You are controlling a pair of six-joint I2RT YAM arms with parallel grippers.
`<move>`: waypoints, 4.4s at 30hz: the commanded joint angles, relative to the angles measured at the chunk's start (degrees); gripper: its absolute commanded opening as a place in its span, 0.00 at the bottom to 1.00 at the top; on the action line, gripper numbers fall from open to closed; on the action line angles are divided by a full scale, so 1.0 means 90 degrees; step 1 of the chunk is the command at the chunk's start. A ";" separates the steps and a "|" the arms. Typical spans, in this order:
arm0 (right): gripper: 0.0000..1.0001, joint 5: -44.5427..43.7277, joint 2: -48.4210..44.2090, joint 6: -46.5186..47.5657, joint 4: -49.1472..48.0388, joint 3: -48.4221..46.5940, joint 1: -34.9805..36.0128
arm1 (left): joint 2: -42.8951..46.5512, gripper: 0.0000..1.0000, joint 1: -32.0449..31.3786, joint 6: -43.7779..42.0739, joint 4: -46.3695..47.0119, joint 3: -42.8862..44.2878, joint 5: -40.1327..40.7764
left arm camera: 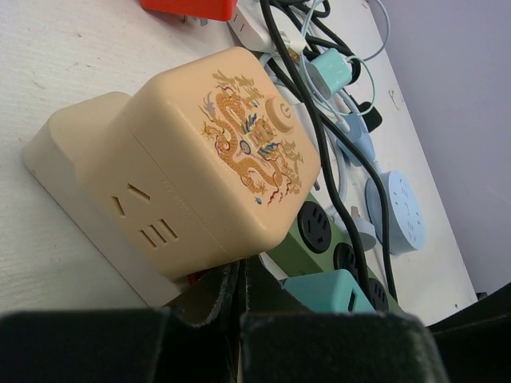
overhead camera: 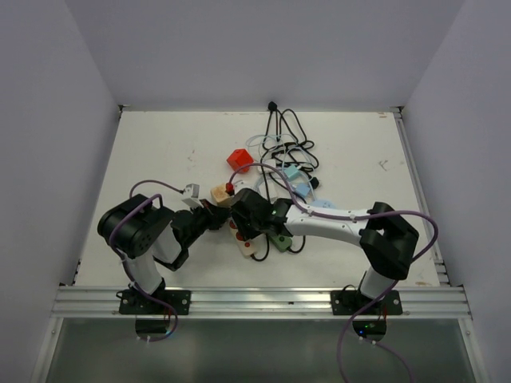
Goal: Pull the plug off the socket
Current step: Remove the plug from the socket.
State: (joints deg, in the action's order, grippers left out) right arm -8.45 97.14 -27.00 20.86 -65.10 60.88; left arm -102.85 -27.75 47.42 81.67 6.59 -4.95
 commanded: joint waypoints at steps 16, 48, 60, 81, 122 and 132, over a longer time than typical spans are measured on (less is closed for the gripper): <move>0.00 0.0672 -0.0519 -0.0173 -0.0148 -0.0113 0.0189 | -0.0506 0.00 0.0173 -0.0542 -0.2473 -0.0185 0.0394; 0.00 0.0550 -0.0521 -0.0252 0.0257 -0.0245 0.0041 | -0.0418 0.00 0.0153 -0.0669 -0.2697 -0.0156 0.0521; 0.00 -0.1952 0.0506 0.0139 0.2087 -0.1870 0.1233 | -0.0418 0.00 0.0153 -0.0728 -0.2795 -0.0107 0.0530; 0.02 -0.1665 0.0435 -0.0017 0.1586 -0.1678 0.1076 | -0.0438 0.00 0.0153 -0.0718 -0.2775 -0.0078 0.0521; 0.10 0.0919 -0.0432 -0.0652 0.0105 -0.0355 0.0111 | -0.0477 0.00 0.0153 -0.0767 -0.2766 -0.0078 0.0491; 0.15 -0.1313 0.1021 -0.0154 0.2150 -0.2374 0.1222 | -0.0467 0.00 0.0153 -0.0777 -0.2795 -0.0058 0.0501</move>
State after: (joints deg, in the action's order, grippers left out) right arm -16.14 103.55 -29.52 33.95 -76.40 65.01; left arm -102.74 -27.40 46.17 80.09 8.08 -6.76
